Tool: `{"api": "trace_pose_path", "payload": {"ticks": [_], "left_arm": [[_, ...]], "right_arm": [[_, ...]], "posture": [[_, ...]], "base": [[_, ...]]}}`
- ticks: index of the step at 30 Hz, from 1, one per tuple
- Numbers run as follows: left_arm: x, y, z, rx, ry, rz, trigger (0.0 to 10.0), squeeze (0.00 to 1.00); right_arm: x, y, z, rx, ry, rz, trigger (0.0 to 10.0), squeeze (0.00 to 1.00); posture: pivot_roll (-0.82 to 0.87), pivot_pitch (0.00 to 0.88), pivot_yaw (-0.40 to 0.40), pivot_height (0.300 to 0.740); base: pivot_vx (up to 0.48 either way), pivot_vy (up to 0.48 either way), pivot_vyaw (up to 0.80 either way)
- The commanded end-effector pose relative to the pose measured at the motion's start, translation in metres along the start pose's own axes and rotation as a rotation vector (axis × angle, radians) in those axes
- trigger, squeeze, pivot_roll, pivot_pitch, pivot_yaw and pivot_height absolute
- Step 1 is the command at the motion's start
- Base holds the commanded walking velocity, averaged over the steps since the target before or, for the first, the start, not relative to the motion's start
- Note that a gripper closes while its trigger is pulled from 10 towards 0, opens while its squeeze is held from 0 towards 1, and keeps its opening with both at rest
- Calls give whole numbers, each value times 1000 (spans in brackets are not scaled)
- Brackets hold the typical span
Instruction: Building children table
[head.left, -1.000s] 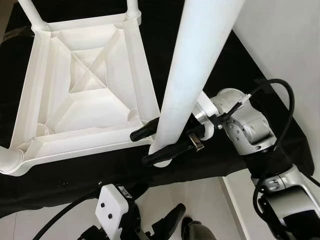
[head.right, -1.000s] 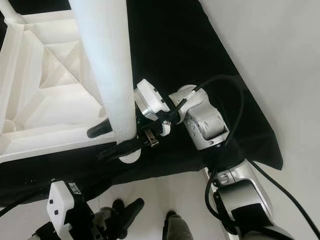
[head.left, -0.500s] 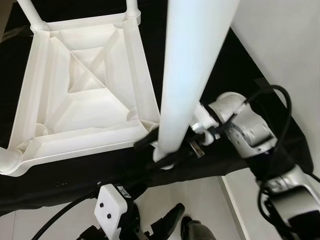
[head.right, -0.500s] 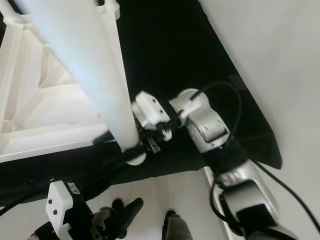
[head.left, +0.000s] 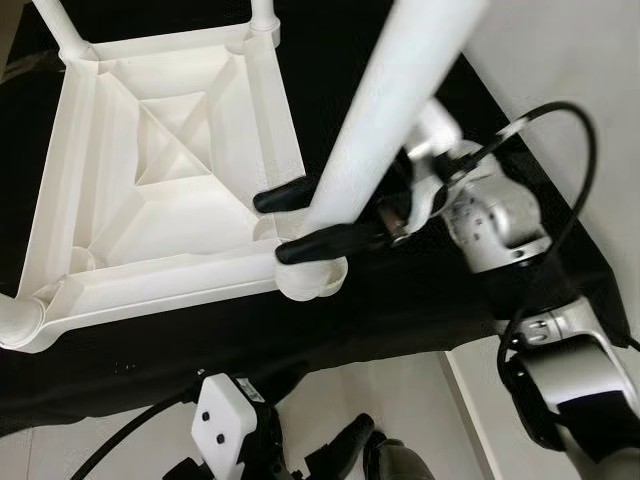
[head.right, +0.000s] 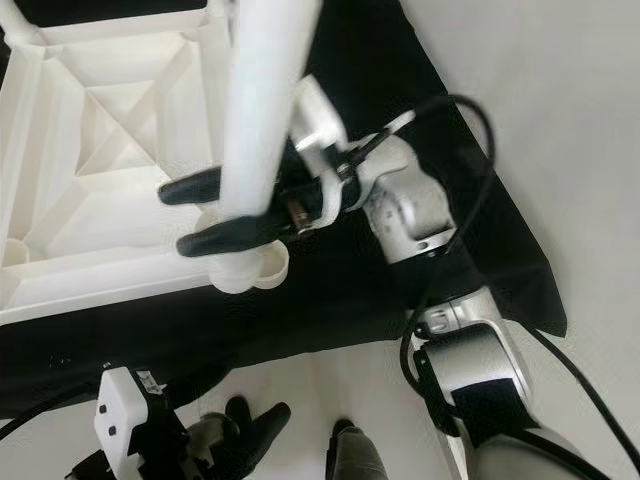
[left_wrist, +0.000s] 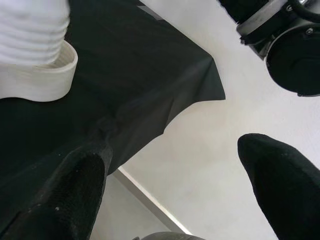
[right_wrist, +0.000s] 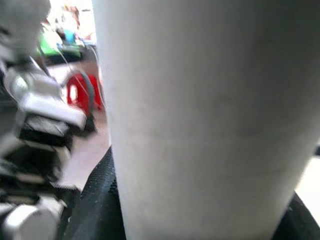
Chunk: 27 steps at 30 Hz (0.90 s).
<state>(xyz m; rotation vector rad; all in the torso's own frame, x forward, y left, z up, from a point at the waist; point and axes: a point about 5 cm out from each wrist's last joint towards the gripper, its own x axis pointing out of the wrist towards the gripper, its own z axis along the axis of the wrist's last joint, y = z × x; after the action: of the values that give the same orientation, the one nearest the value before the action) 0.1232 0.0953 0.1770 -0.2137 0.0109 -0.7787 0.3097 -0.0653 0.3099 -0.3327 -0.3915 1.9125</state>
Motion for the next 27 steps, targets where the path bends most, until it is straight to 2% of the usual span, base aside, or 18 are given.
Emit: {"api": "trace_pose_path", "payload": {"ticks": [1, 5, 15, 22, 27], "left_arm": [[-3, -4, 0, -11, 4, 1, 10000, 0], [-4, -4, 1, -13, 2, 0, 10000, 0], [-4, -6, 2, -16, 2, -1, 10000, 0], [-5, -11, 4, -26, -3, -4, 10000, 0], [-5, -13, 5, -29, -5, -4, 10000, 0]], "right_arm": [[4, 1, -10, -15, 61, -8, 10000, 0], [6, -3, -24, 8, 151, -58, 10000, 0], [3, -5, -24, 35, 166, -55, 10000, 0], [-8, -5, -23, 107, 171, 29, 10000, 0], [-8, -5, -21, 120, 171, 51, 10000, 0]], "posture": [[107, 374, -8, 740], [107, 382, -8, 740], [104, 398, -12, 740], [95, 424, -32, 740], [93, 433, -39, 740]], "base": [[0, 0, 0], [0, 0, 0], [0, 0, 0], [0, 0, 0], [0, 0, 0]]}}
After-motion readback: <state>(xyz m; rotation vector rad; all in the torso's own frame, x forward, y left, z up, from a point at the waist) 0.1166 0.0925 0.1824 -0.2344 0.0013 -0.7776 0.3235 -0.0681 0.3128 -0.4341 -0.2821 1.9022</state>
